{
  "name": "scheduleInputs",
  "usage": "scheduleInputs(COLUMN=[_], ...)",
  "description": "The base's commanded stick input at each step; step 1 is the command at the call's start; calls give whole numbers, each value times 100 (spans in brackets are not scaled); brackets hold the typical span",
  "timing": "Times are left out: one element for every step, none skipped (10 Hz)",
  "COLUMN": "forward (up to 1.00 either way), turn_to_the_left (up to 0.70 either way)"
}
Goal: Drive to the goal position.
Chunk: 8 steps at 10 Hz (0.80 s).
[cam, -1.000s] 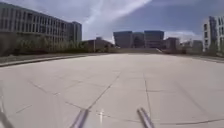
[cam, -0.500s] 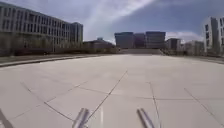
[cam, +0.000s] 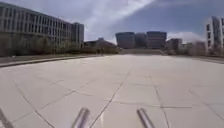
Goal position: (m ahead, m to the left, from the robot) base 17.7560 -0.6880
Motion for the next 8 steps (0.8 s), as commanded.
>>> scheduleInputs(forward=[50,50,50,50,50,50,50,50], turn_to_the_left=[0,0,0,0,0,0,0,0])
